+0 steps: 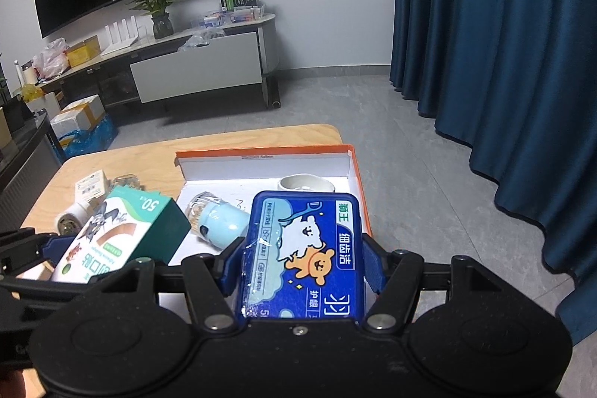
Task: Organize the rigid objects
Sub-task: 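Carry the blue box with the right gripper while the left gripper carries the teal box toward the orange-rimmed box, then lower both boxes into the orange-rimmed box and open both grippers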
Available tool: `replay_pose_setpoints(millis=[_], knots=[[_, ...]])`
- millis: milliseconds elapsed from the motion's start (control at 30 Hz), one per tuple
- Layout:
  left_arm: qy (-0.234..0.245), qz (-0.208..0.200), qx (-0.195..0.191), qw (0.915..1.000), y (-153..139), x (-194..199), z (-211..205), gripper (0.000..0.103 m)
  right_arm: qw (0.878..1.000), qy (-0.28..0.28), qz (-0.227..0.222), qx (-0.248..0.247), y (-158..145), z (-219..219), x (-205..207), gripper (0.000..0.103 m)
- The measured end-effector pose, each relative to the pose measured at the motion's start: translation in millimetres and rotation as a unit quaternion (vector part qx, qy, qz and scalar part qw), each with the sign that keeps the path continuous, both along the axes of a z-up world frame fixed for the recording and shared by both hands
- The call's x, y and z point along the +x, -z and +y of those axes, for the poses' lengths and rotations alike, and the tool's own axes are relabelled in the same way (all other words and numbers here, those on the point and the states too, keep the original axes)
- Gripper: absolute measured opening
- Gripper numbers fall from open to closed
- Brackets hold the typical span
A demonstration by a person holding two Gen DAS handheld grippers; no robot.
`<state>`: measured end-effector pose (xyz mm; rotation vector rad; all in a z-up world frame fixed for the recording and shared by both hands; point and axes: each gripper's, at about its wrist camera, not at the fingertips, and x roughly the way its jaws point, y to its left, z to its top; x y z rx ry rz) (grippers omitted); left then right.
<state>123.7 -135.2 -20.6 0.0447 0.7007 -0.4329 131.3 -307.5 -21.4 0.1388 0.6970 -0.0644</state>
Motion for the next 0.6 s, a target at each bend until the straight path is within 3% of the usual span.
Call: replay_pose_setpoints(millis=[333,600], knots=[[0.003,0.013,0.000,0.9999,9.2,14.8,-7.4,0.072,1.000,-0.005,0.014,-0.002,10.6,-4.3,25.5,0.077],[0.013,0.030,0.000,0.9995,19.4,26.1,-19.0,0.072,1.000,0.025,-0.015,-0.003,0.1,-18.0,20.0,0.079]])
